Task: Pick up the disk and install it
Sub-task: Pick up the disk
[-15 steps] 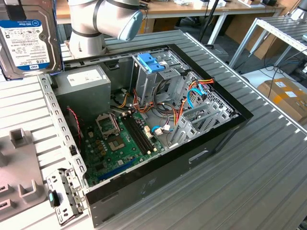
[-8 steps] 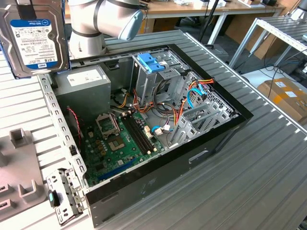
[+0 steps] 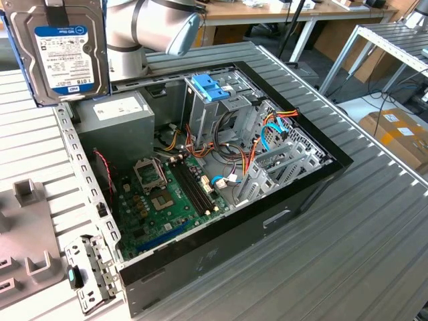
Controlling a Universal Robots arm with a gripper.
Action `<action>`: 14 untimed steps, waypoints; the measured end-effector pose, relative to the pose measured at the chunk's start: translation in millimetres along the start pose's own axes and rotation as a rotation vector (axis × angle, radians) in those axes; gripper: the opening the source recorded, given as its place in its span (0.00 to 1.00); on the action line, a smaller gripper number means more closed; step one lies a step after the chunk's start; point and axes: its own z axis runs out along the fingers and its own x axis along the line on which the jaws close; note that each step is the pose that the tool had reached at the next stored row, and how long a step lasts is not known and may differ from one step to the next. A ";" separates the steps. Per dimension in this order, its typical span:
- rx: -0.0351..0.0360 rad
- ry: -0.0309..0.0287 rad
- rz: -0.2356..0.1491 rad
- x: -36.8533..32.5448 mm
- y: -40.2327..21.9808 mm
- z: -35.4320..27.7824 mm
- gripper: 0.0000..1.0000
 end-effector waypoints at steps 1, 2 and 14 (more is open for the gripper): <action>0.0000 0.0000 0.000 -0.2 -2.8 0.0 0.35; 0.0000 0.0000 0.000 -0.3 -5.3 0.0 0.35; 0.0000 0.0001 0.000 -2.2 -39.2 0.2 0.35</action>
